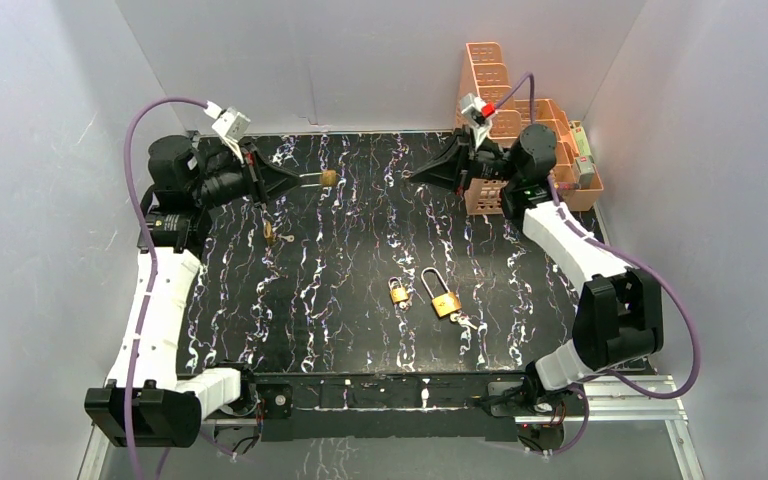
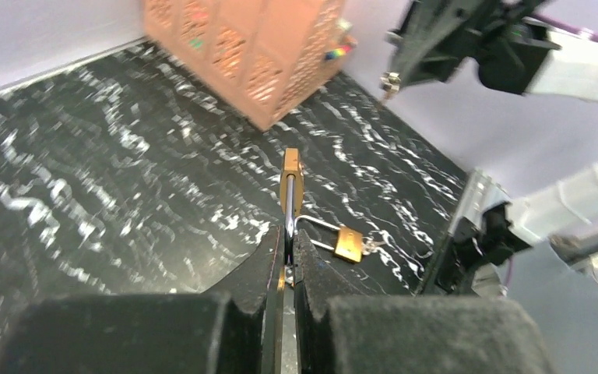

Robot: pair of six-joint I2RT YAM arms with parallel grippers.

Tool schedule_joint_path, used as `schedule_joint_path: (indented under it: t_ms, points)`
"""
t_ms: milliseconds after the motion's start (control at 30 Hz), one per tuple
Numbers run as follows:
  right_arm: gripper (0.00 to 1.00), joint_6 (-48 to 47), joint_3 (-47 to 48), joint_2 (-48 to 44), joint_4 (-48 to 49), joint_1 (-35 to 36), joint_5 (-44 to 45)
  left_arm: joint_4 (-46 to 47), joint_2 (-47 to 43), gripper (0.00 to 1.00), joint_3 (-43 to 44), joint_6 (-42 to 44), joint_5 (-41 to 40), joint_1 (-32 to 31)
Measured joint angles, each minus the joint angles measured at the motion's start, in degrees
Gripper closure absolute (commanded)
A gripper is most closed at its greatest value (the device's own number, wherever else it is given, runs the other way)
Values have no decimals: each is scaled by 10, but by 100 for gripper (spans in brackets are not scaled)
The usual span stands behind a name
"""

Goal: Lock with the key
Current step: Place the key at the center of the board, then place the lock at the center of the board.

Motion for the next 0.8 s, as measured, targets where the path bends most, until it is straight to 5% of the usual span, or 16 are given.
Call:
schedule_joint_path:
  t_ms: [133,433,800]
  points:
    - [100,-41,-3,5,-42,37,42,-122,6,100,47,34,-129,0]
    - [100,-146,90,156,-193,251,229,-327,53,100,94,33,-439,0]
    - [100,-165,264,366,-284,343,466,-447,126,100,59,12,-617,-30]
